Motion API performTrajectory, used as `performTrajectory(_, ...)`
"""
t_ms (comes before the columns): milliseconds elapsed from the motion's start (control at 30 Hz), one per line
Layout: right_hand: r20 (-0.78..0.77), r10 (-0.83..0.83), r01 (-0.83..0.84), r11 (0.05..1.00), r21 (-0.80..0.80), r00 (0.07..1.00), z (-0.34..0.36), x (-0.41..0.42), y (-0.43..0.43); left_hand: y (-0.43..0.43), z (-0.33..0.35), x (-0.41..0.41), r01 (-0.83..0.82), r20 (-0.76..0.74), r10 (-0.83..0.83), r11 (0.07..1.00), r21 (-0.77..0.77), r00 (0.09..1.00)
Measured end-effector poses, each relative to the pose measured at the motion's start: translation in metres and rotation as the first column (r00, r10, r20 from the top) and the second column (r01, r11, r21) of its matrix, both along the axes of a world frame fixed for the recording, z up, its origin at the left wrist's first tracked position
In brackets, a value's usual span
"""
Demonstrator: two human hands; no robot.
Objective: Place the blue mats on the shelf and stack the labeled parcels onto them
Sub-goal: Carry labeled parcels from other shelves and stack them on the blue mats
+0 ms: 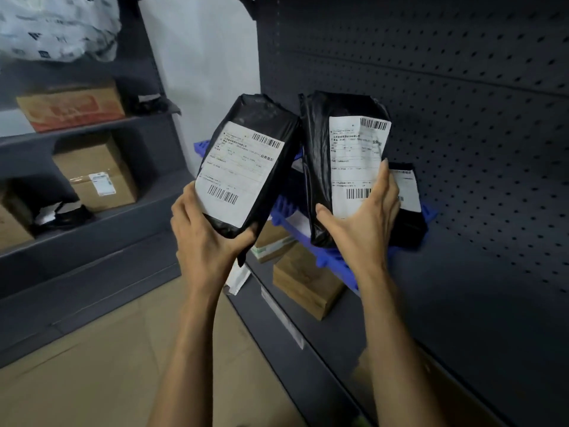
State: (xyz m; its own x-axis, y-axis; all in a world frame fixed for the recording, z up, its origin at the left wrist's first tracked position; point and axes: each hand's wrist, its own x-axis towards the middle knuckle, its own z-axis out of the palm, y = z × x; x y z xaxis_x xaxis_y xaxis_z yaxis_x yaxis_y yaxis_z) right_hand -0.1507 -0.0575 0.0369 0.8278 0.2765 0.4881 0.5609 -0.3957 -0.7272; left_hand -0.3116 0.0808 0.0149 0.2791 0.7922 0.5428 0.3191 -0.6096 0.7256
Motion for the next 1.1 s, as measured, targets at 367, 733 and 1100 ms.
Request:
performTrajectory(367,-0.137,-0.429,0.445,0.888,0.116,0.893,0.029,0.054,0.063,0.116,0.06,0.173,0.52,-0.188,-0.5,0.851,0.077,0.846)
performTrajectory(733,-0.246,-0.503,0.532,0.844,0.065,0.828,0.011,0.05,0.096,0.142,0.053,0.235,0.728,-0.305,-0.685,0.684,0.044,0.662)
performTrajectory(1100,-0.192,-0.465,0.445,0.885,-0.14,0.864,0.0,0.01,0.088,0.147,0.044,0.207,0.808,-0.453,-0.714,0.589,0.024,0.534)
